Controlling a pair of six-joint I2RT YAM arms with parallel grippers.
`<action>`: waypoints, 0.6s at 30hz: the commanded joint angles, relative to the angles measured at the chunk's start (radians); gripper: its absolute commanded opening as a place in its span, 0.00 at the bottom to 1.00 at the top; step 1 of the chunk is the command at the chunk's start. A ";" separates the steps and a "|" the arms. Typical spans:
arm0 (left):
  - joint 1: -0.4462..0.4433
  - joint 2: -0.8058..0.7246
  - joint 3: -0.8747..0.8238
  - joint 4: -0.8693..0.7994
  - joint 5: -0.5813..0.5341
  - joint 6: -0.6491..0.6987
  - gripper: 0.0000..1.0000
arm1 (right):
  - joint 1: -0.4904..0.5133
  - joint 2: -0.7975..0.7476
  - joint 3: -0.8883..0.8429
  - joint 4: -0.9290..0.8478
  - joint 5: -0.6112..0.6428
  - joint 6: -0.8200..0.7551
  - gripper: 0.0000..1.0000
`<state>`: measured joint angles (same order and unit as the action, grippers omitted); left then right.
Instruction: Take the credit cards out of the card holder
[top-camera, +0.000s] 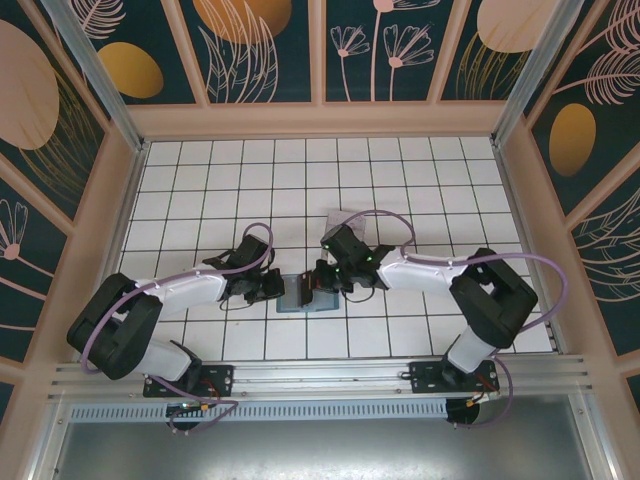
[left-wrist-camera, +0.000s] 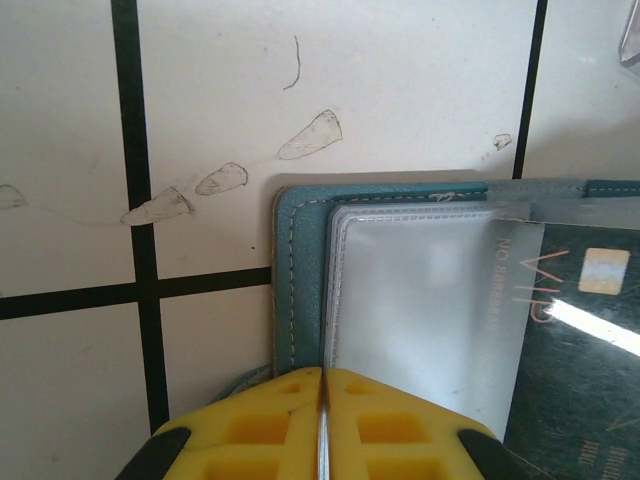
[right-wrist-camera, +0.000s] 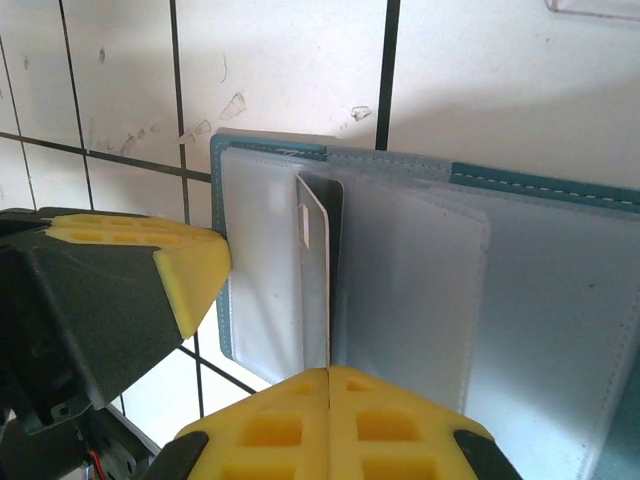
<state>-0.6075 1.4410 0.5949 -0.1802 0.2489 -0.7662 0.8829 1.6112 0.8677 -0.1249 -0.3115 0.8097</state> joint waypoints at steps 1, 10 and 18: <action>-0.002 0.021 -0.007 -0.064 -0.036 0.014 0.11 | -0.007 -0.043 -0.009 -0.038 0.033 -0.024 0.00; -0.002 0.022 -0.004 -0.063 -0.034 0.014 0.11 | -0.012 -0.097 0.010 -0.070 0.051 -0.033 0.00; -0.002 0.024 0.000 -0.062 -0.031 0.016 0.11 | -0.035 -0.142 0.037 -0.115 0.077 -0.088 0.00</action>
<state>-0.6079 1.4410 0.5968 -0.1837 0.2489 -0.7662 0.8623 1.5059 0.8734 -0.2008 -0.2695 0.7654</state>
